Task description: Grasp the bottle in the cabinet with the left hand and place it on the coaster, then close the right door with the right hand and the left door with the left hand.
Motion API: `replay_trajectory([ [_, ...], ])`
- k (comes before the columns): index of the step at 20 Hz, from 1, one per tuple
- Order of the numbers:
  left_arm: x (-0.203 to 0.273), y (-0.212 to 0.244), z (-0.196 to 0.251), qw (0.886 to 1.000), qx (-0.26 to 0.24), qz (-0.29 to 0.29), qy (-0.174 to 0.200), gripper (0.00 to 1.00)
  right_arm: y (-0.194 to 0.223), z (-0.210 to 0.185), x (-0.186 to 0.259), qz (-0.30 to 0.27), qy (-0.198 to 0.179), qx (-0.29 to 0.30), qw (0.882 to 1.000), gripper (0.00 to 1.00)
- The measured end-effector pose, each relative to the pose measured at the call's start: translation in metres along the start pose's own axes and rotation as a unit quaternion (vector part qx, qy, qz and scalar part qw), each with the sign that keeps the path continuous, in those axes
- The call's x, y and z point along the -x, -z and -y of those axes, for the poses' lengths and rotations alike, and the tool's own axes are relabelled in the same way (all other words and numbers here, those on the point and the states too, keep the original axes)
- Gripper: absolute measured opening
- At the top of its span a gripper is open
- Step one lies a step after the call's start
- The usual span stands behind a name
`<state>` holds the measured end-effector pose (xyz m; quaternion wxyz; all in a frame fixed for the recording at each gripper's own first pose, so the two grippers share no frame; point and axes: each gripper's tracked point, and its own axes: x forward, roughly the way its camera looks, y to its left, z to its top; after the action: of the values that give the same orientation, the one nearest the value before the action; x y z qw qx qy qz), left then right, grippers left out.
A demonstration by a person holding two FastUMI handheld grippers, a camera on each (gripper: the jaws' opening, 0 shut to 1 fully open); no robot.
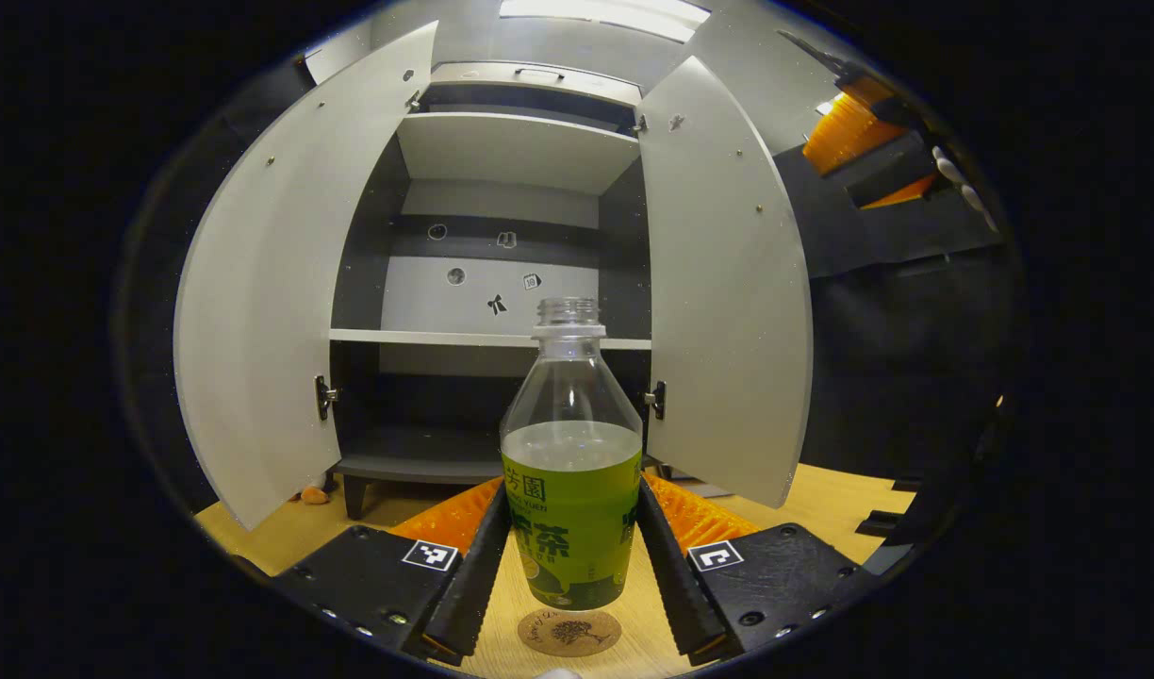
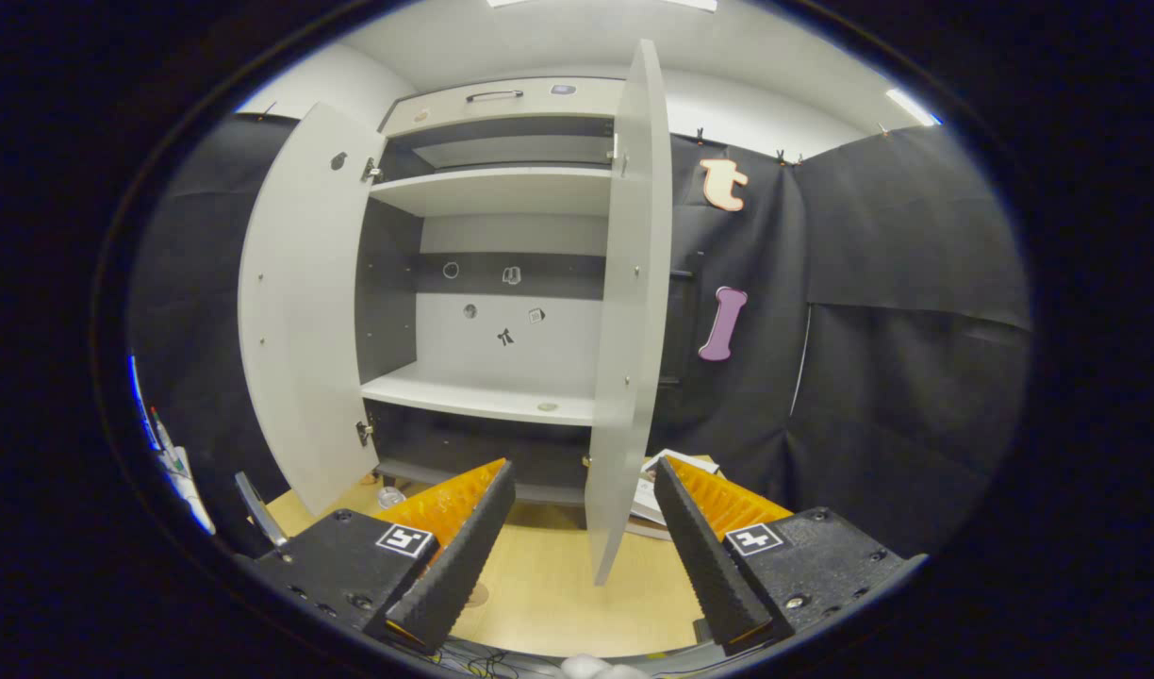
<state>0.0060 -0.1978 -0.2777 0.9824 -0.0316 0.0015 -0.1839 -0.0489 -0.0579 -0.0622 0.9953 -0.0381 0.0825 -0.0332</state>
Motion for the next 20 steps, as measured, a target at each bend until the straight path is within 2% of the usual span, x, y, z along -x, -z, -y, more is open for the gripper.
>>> replay_trajectory([
  [2, -0.004, 0.025, 0.001, 1.0, -0.003, -0.014, 0.006, 0.73, 0.006, -0.001, -0.001, -0.008, -0.001, 0.008, 1.0, 0.97],
  [3, -0.006, 0.035, 0.0, 1.0, 0.001, -0.019, 0.008, 0.77, 0.008, -0.001, -0.002, -0.011, 0.001, 0.012, 1.0, 0.97],
  [4, -0.009, 0.046, -0.001, 1.0, 0.004, -0.024, 0.008, 0.73, 0.011, -0.002, -0.003, -0.015, 0.001, 0.014, 1.0, 0.97],
  [7, -0.01, 0.075, -0.007, 0.999, 0.007, -0.049, 0.006, 0.73, 0.022, -0.003, -0.003, -0.03, 0.001, 0.02, 0.999, 0.97],
  [11, -0.011, 0.089, -0.011, 0.998, 0.021, -0.053, 0.006, 0.74, 0.031, -0.004, -0.004, -0.044, 0.002, 0.027, 0.999, 0.98],
  [16, -0.01, 0.085, -0.004, 0.998, 0.009, -0.051, 0.018, 0.76, 0.031, -0.006, -0.006, -0.046, 0.002, 0.03, 0.998, 0.98],
  [17, -0.009, 0.081, -0.002, 0.998, 0.014, -0.056, 0.019, 0.77, 0.029, -0.006, -0.005, -0.044, 0.002, 0.03, 0.999, 0.98],
  [19, -0.011, 0.055, -0.004, 0.999, 0.006, -0.04, 0.013, 0.97, 0.028, -0.006, -0.006, -0.044, 0.001, 0.026, 0.999, 0.98],
  [20, -0.012, 0.038, -0.007, 1.0, -0.001, -0.029, 0.009, 0.96, 0.025, -0.006, -0.006, -0.042, 0.001, 0.021, 0.999, 0.98],
])
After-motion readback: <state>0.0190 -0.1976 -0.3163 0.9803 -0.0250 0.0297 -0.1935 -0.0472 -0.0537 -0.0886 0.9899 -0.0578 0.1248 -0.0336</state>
